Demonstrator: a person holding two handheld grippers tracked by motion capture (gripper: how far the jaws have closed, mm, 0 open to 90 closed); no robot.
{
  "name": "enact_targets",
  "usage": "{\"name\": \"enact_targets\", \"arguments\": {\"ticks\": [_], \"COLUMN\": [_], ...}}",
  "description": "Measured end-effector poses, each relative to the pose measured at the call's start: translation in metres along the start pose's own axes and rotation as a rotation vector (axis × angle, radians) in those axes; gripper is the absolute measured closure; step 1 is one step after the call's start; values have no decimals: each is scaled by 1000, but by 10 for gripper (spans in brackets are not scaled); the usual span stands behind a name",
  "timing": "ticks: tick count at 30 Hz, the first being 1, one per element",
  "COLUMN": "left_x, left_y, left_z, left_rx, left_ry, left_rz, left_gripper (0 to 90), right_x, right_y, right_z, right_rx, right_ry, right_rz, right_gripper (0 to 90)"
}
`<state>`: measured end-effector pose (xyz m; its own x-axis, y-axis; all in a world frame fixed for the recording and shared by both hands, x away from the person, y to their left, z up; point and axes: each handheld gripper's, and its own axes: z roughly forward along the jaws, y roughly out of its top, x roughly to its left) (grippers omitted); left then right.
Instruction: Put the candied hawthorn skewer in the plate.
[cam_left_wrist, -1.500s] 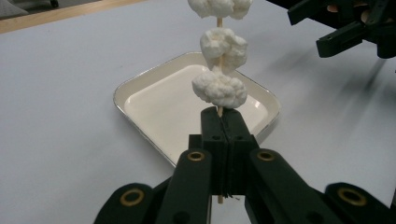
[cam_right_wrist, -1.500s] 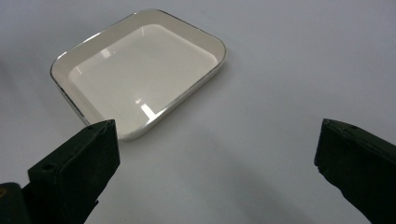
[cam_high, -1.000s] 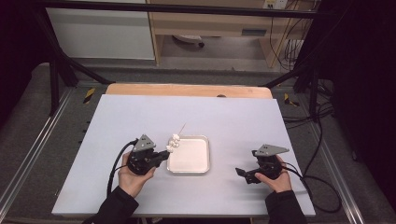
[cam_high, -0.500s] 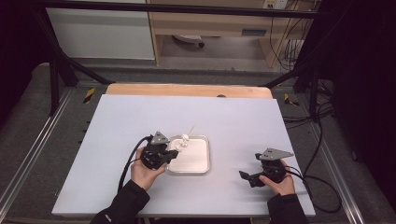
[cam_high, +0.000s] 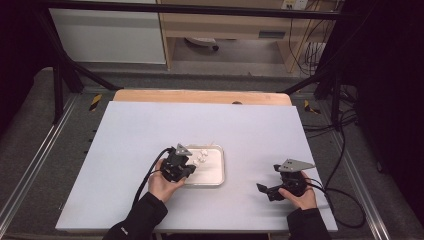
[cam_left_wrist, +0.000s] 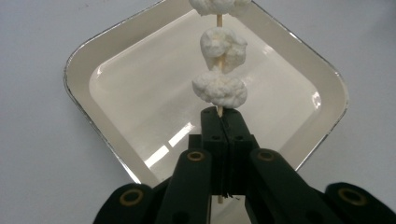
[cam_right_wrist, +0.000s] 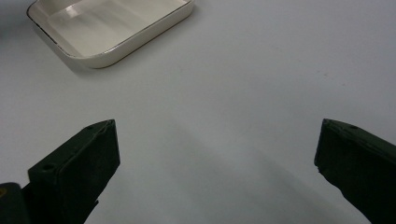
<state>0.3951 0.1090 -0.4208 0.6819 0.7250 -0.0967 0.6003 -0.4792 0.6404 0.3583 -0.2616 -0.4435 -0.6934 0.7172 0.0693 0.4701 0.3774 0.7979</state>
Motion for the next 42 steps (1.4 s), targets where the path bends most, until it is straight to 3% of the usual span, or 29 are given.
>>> {"name": "enact_targets", "arguments": {"ticks": [11, 21, 32, 38, 42], "left_x": [-3, -2, 1, 6, 13], "left_y": [-2, -2, 0, -2, -8], "left_z": [12, 14, 0, -20, -33], "left_rx": [62, 77, 33, -30, -51], "left_ry": [25, 31, 38, 32, 14], "left_rz": [20, 17, 34, 64, 54], "left_gripper": [889, 875, 663, 471, 316], "right_x": [0, 1, 1, 0, 0], "right_y": [0, 0, 0, 1, 1], "right_z": [1, 1, 1, -1, -1], "right_rx": [2, 6, -2, -13, -16], "right_ry": [-3, 2, 1, -2, -2], "right_rz": [-1, 1, 4, 6, 14], "right_gripper": [7, 7, 7, 7, 7]}}
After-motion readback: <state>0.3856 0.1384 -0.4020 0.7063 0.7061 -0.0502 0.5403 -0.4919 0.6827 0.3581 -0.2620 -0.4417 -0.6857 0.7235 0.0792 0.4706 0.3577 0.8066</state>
